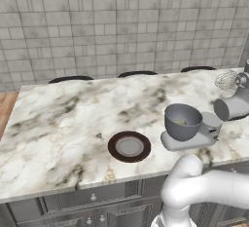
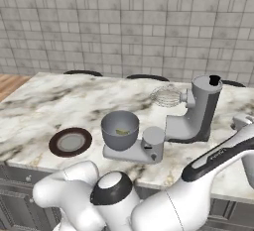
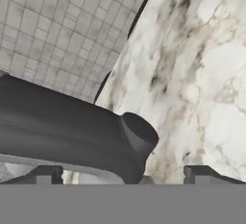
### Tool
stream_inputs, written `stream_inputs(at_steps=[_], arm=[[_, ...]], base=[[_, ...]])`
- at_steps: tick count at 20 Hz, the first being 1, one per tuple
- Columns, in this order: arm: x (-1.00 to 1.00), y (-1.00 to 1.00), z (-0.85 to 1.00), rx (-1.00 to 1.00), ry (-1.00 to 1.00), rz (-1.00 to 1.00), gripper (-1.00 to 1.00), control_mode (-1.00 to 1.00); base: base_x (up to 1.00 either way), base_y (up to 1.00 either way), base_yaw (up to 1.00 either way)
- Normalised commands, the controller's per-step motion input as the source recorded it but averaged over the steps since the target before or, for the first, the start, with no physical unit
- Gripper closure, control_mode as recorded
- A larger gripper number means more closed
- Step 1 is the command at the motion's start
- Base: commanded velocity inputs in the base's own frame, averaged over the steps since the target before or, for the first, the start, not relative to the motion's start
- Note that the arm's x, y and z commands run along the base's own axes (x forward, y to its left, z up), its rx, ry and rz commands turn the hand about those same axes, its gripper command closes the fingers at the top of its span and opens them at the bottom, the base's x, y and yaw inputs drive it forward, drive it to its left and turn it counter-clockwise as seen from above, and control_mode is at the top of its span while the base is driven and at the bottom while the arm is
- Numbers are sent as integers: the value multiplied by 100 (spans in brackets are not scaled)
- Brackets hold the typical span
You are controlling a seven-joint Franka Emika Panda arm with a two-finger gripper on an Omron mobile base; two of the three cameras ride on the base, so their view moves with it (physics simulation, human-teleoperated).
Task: Add butter and sugar cubes to the stand mixer bowl and then turn on the stand mixer to begin making frosting.
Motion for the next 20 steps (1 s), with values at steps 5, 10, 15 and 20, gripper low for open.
stream_inputs(at_steps=[5, 10, 15, 20], arm=[[33, 46, -20, 8, -2, -46, -100, -100], [61, 54, -46, 3, -1, -43, -100, -100], [63, 16, -37, 7, 0, -35, -100, -100], [62, -29, -6, 18, 0, -24, -100, -100]], base=[[0, 0, 0], [0, 0, 0], [0, 0, 0], [0, 0, 0]])
